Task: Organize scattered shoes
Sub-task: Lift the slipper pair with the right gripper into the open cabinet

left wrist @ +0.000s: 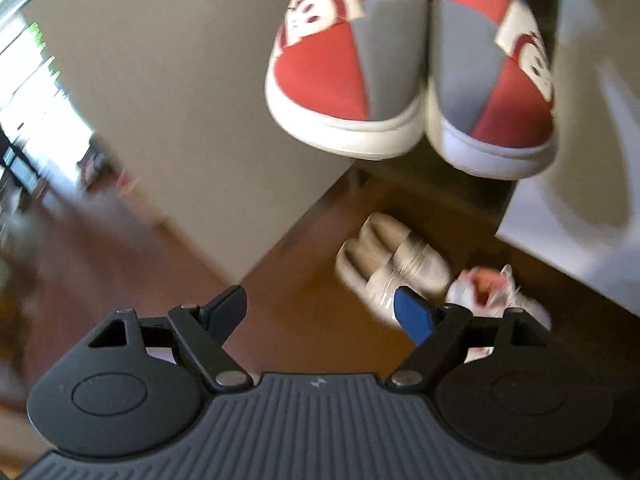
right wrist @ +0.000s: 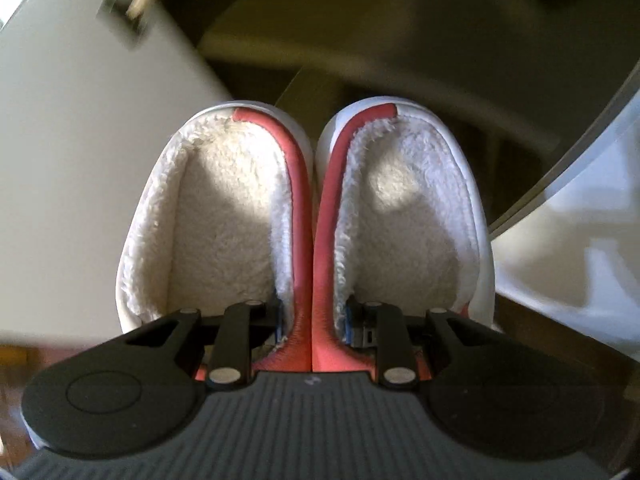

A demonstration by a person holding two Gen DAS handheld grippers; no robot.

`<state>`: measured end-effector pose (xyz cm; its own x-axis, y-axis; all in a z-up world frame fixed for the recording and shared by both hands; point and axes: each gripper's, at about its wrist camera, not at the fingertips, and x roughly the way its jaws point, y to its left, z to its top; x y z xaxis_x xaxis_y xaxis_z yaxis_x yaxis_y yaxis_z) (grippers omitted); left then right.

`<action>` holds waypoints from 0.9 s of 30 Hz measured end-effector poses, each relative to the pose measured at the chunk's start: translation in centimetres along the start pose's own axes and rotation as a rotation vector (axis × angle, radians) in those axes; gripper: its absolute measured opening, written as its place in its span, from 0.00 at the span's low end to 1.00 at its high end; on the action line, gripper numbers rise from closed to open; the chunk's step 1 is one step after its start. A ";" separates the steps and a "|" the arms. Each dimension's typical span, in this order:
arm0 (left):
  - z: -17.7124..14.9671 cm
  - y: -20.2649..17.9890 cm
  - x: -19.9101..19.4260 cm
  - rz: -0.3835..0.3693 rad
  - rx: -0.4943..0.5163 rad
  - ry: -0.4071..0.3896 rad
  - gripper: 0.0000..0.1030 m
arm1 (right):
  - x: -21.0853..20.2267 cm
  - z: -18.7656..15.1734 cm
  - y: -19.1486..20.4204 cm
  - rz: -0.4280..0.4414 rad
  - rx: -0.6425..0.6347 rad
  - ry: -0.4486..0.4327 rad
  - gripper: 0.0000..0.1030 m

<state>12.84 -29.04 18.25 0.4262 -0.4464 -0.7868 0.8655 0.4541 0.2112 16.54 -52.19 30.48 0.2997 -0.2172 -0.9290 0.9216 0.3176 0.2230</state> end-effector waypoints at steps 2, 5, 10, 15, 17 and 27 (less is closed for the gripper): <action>1.6 -0.5 2.2 -0.061 0.081 -0.052 0.81 | -0.1 1.7 -0.8 -0.043 0.045 -0.028 0.22; 3.7 -1.2 4.7 -0.124 0.180 -0.128 0.80 | -0.4 3.7 -1.2 -0.105 0.094 -0.074 0.22; 7.6 -0.8 7.8 -0.298 0.209 -0.254 0.80 | -0.5 5.6 -0.7 -0.230 0.177 -0.140 0.22; 10.6 -0.2 10.3 -0.462 0.141 -0.276 0.80 | 0.3 6.9 -0.8 -0.303 0.247 -0.158 0.22; 11.1 -0.2 11.0 -0.510 0.121 -0.274 0.80 | 0.5 7.2 -0.5 -0.320 0.247 -0.166 0.22; 13.0 -2.0 14.4 -0.547 0.181 -0.279 0.79 | 0.8 6.1 0.1 -0.350 0.242 -0.203 0.23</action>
<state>20.66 -46.41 14.08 -0.0581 -0.7715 -0.6336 0.9977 -0.0226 -0.0640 18.39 -57.94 31.51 -0.0196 -0.4566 -0.8894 0.9996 -0.0257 -0.0088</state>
